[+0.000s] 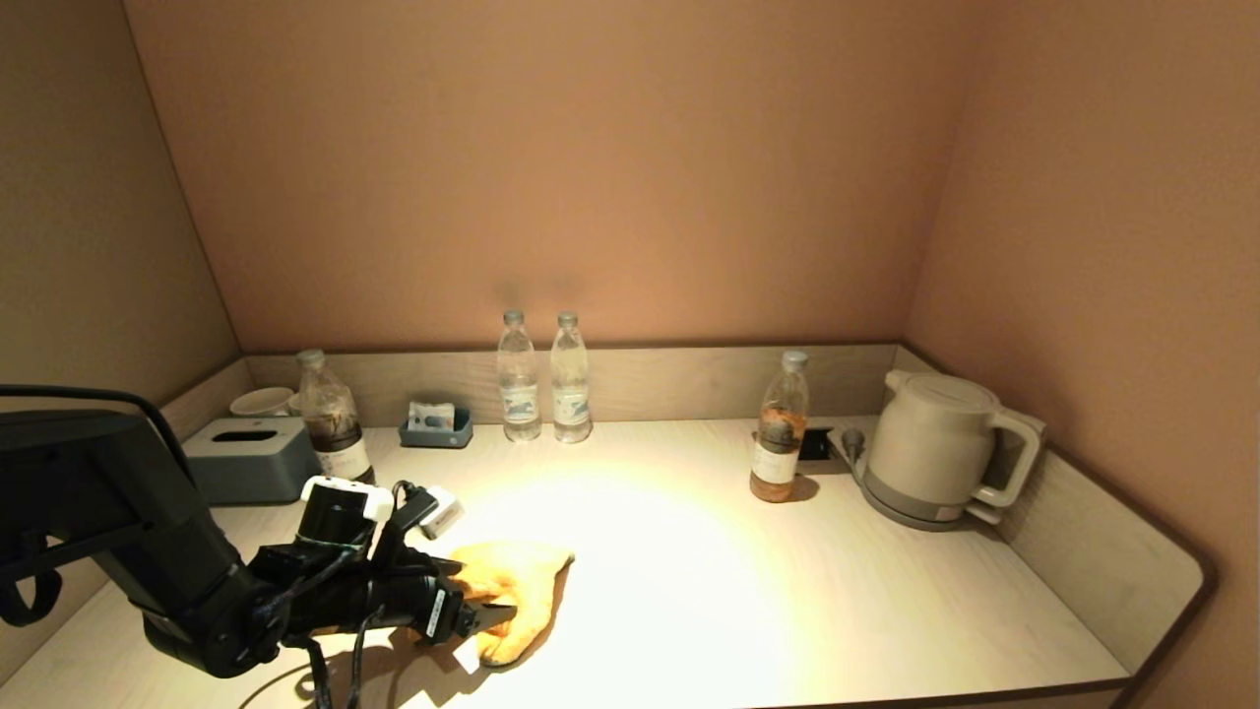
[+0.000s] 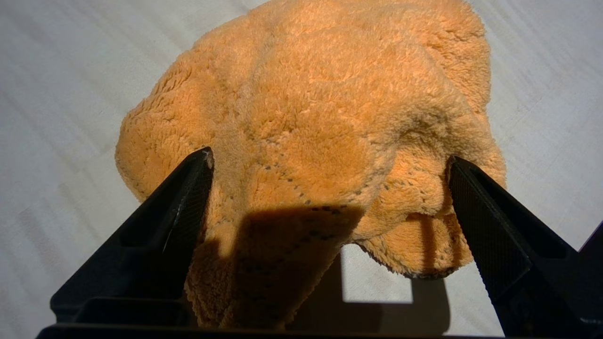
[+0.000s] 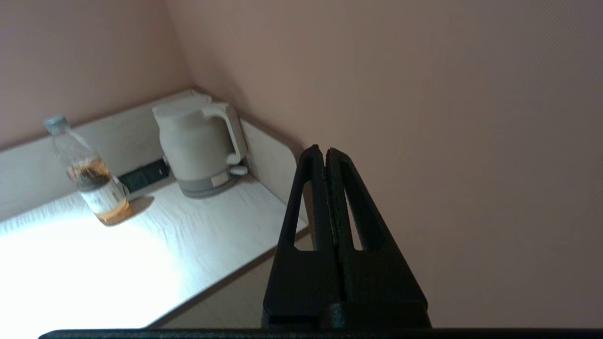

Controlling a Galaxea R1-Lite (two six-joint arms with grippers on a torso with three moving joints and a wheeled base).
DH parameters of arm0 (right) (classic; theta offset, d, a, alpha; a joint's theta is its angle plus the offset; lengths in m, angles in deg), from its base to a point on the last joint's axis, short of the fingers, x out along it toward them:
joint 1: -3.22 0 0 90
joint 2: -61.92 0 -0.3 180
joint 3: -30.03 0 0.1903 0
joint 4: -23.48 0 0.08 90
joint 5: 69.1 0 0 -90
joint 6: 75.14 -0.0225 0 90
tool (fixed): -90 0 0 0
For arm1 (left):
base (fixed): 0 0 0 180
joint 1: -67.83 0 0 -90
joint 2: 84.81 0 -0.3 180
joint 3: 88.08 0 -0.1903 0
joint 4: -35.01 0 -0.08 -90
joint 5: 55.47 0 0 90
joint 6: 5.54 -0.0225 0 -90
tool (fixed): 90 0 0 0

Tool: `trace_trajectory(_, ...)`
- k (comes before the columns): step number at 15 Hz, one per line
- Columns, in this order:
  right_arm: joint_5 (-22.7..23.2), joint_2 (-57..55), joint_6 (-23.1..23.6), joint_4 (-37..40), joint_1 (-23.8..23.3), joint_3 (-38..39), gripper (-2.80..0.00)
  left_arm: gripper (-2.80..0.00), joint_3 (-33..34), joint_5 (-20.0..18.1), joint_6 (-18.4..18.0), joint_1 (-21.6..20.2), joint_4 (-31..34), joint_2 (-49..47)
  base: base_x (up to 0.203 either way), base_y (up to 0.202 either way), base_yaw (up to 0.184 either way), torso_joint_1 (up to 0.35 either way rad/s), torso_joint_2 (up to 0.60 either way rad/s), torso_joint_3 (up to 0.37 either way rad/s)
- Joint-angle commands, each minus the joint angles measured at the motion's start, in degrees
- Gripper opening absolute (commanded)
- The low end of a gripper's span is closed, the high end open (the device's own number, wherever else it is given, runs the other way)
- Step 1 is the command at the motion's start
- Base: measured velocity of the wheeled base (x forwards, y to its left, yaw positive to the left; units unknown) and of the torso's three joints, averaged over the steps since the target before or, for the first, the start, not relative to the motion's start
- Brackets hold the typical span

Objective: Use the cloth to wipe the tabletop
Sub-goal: Pick up the tablecloth

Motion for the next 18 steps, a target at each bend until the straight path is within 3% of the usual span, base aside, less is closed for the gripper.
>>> trace_trajectory(1,0.0,3.5,0.1,0.2,0.0,3.0,-2.80,0.00,0.1,-0.1,0.0,0.0,-0.3,-0.3,0.000,0.000,0.000,0.000,0.00,0.000)
trace_trajectory(7,2.8,5.1,0.0,-0.2,0.0,9.5,-2.80,0.00,-0.2,-0.1,0.0,0.0,-0.3,-0.4,0.000,0.000,0.000,0.000,0.00,0.000)
trace_trajectory(18,2.8,5.1,0.0,-0.2,0.0,9.5,-2.80,0.00,-0.2,-0.1,0.0,0.0,-0.3,-0.4,0.000,0.000,0.000,0.000,0.00,0.000)
